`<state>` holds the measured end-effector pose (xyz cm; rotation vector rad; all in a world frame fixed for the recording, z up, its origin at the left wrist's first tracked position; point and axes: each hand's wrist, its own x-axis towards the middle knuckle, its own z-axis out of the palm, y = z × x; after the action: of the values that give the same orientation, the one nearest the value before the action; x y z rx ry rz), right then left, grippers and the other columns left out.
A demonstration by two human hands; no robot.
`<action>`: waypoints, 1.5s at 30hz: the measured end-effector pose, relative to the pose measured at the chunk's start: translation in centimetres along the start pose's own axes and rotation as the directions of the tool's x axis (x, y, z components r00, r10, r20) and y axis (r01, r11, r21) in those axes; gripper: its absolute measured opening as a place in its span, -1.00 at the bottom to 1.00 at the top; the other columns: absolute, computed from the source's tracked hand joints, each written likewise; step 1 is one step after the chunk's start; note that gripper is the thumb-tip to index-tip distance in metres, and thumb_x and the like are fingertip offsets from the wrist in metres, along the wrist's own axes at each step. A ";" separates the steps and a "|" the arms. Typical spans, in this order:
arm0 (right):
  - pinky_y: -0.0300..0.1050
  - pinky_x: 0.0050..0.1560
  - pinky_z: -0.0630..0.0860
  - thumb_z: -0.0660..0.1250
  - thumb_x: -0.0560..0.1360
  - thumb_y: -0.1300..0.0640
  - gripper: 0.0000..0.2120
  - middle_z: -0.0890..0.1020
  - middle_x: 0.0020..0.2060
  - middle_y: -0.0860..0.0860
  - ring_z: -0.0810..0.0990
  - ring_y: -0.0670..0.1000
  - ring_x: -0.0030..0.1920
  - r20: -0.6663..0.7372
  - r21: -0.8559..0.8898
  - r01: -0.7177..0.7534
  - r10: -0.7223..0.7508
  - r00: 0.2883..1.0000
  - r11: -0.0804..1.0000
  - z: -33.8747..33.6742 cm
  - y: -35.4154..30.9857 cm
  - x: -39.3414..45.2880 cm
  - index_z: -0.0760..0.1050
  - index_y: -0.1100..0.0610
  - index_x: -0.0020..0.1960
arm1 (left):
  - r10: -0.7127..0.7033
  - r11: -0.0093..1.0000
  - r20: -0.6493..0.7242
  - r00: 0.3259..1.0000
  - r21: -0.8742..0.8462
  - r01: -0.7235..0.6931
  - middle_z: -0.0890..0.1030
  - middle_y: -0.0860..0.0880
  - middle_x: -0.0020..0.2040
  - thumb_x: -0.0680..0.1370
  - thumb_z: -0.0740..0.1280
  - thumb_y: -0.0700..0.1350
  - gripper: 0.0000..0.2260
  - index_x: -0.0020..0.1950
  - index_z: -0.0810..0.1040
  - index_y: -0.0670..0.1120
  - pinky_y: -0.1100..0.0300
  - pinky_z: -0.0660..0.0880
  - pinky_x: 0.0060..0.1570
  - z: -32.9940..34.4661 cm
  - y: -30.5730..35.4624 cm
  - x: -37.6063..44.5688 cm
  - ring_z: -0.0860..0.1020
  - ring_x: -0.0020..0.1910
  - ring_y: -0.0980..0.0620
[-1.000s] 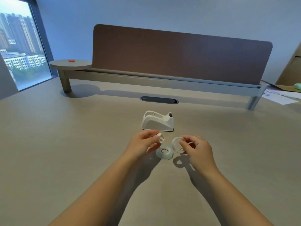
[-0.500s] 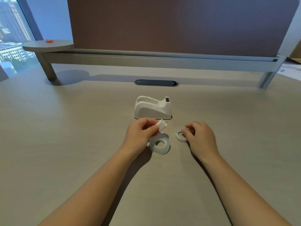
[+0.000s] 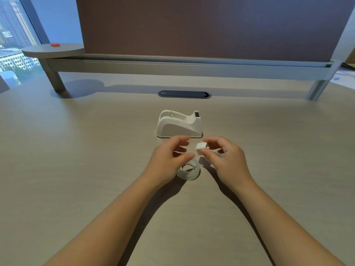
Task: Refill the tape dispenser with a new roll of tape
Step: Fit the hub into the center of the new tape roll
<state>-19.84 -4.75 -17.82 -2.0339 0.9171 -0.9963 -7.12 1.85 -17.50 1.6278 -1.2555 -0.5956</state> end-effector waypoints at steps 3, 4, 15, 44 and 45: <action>-0.47 -0.26 0.43 0.29 0.43 0.21 -0.79 0.50 -0.10 -0.02 0.47 -0.15 -0.19 -0.076 0.021 -0.028 0.029 0.997 0.999 -0.3 0.7 0.2 0.49 0.15 0.06 | -0.013 0.955 0.120 0.993 0.295 -0.023 0.43 0.00 0.22 0.36 0.39 -0.03 -0.47 0.30 0.35 -0.03 0.17 0.32 0.23 -0.2 -0.4 -0.4 0.37 0.21 0.05; -0.44 -0.22 0.42 0.29 0.43 0.21 -0.80 0.49 -0.07 -0.02 0.47 -0.14 -0.18 -0.096 0.009 -0.027 0.027 0.995 1.000 -0.4 1.0 0.2 0.49 0.14 0.05 | -0.018 0.912 0.159 0.987 0.407 -0.048 0.41 -0.02 0.27 0.34 0.40 0.04 -0.44 0.30 0.34 -0.02 0.13 0.28 0.27 -0.2 -0.5 -0.5 0.32 0.26 0.02; -0.64 -0.25 0.38 0.29 0.42 0.24 -0.74 0.46 -0.04 -0.01 0.47 -0.17 -0.17 -0.143 0.039 0.005 0.001 0.990 0.999 -0.1 1.0 0.0 0.45 0.17 0.12 | -0.134 0.969 0.028 0.991 -0.207 0.137 0.51 0.00 -0.02 0.44 0.31 -0.08 -0.74 0.11 0.45 -0.01 0.38 0.48 -0.22 -0.2 0.4 -0.1 0.51 -0.09 0.06; -0.61 -0.11 0.33 0.24 0.39 0.13 -0.74 0.60 -0.13 0.17 0.44 -0.08 -0.17 -0.077 -0.182 0.248 -0.265 0.961 0.952 1.0 -0.7 -0.6 0.52 0.25 -0.01 | -0.090 0.653 0.276 0.957 -0.709 0.266 0.71 0.02 -0.27 0.54 0.09 -0.17 -0.73 -0.10 0.58 -0.13 0.29 0.59 -0.15 0.1 0.9 -0.5 0.65 -0.19 0.11; -0.60 -0.11 0.33 0.24 0.39 0.14 -0.75 0.59 -0.14 0.17 0.44 -0.09 -0.17 -0.074 -0.182 0.257 -0.274 0.959 0.949 1.0 -0.6 -0.6 0.52 0.25 -0.01 | -0.089 0.652 0.276 0.957 -0.710 0.265 0.71 0.02 -0.29 0.54 0.08 -0.17 -0.73 -0.11 0.58 -0.14 0.29 0.59 -0.16 0.1 1.0 -0.5 0.65 -0.20 0.11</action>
<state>-19.09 -3.66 -17.99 -2.3161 0.8153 -1.2073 -7.83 2.26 -16.77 0.9907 -0.8088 -1.2593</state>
